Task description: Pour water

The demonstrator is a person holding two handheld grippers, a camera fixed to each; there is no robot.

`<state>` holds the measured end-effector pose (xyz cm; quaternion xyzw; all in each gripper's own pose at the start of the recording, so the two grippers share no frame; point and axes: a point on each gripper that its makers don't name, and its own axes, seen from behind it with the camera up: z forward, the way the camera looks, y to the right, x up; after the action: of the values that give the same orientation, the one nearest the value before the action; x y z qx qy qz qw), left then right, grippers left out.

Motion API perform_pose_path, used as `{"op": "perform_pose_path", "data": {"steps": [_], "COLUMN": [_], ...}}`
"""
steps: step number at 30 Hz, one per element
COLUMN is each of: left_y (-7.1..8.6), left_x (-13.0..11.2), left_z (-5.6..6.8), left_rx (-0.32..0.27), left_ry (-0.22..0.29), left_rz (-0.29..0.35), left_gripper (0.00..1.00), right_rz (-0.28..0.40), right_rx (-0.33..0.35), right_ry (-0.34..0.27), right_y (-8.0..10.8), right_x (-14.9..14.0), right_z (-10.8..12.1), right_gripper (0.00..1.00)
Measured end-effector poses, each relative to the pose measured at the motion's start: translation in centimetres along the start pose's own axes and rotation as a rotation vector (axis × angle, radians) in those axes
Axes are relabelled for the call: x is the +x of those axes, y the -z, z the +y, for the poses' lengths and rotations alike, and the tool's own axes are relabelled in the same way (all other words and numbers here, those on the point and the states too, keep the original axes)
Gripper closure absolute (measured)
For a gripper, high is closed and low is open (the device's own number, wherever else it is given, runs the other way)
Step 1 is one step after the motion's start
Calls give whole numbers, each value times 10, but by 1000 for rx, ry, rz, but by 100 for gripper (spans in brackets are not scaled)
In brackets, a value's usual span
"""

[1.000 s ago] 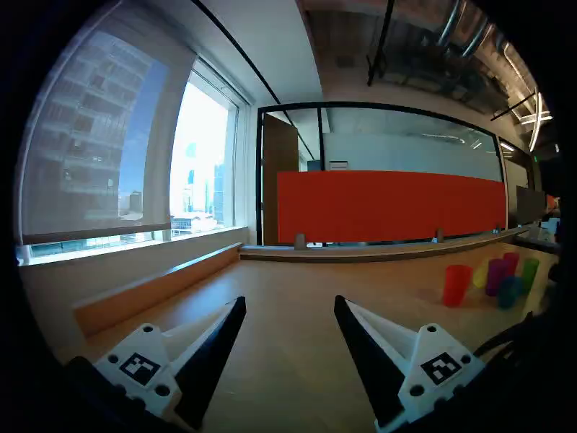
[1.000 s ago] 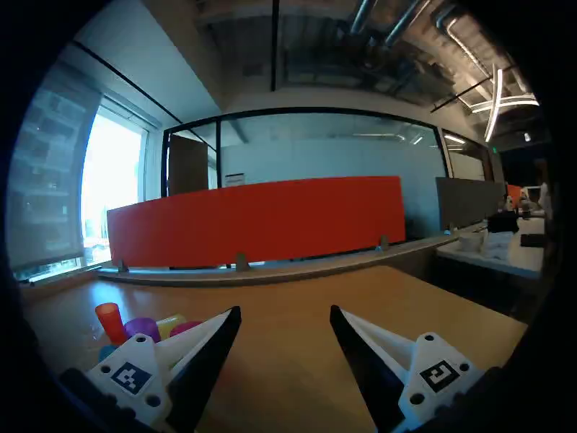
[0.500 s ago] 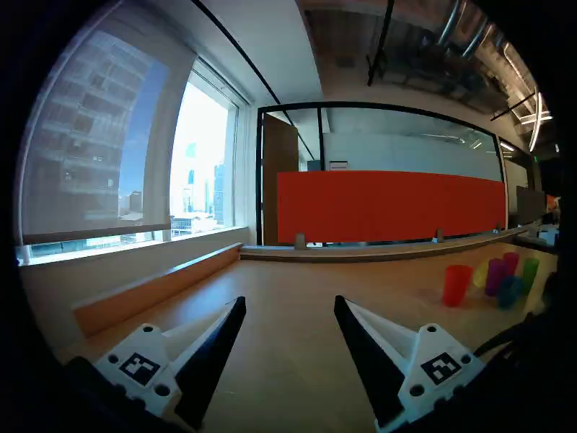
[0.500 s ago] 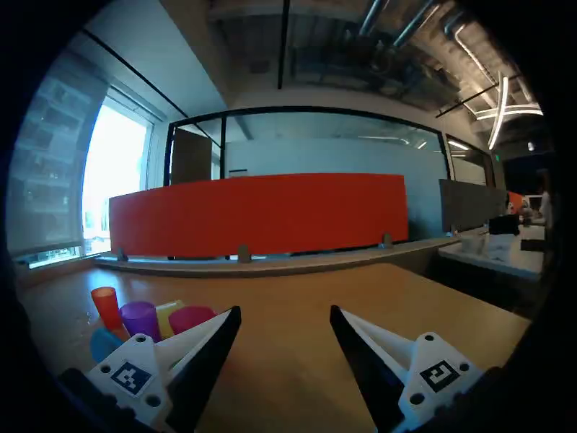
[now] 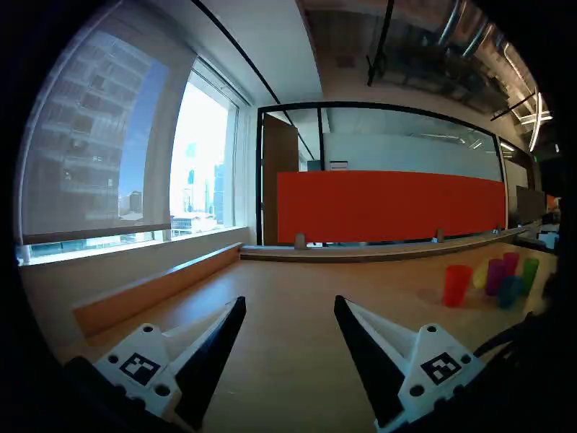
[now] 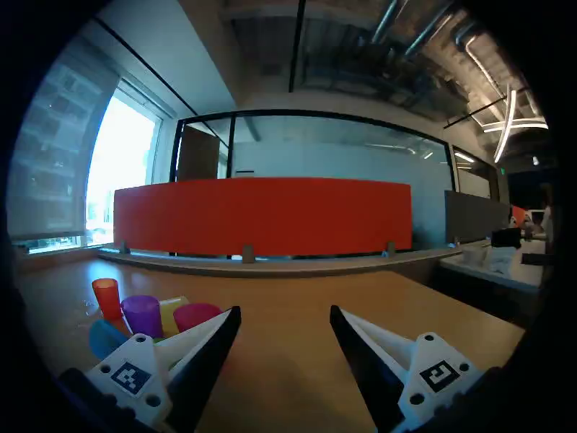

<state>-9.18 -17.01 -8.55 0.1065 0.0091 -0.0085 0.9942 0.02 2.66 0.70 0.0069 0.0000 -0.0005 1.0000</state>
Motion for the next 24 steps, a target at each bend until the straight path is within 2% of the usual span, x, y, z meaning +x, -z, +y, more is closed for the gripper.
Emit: {"op": "perform_pose_path", "data": {"steps": [5,24], "left_y": [0,0], "left_x": [0,0], "left_z": [0,0], "left_rx": [0,0], "left_ry": [0,0], "left_rz": [0,0], "left_gripper": [9,9], "right_rz": [-1,-1], "right_rx": [-1,-1], "right_ry": [0,0], "right_y": [0,-1], "right_x": [0,0], "right_z": [0,0], "right_gripper": [0,0]}}
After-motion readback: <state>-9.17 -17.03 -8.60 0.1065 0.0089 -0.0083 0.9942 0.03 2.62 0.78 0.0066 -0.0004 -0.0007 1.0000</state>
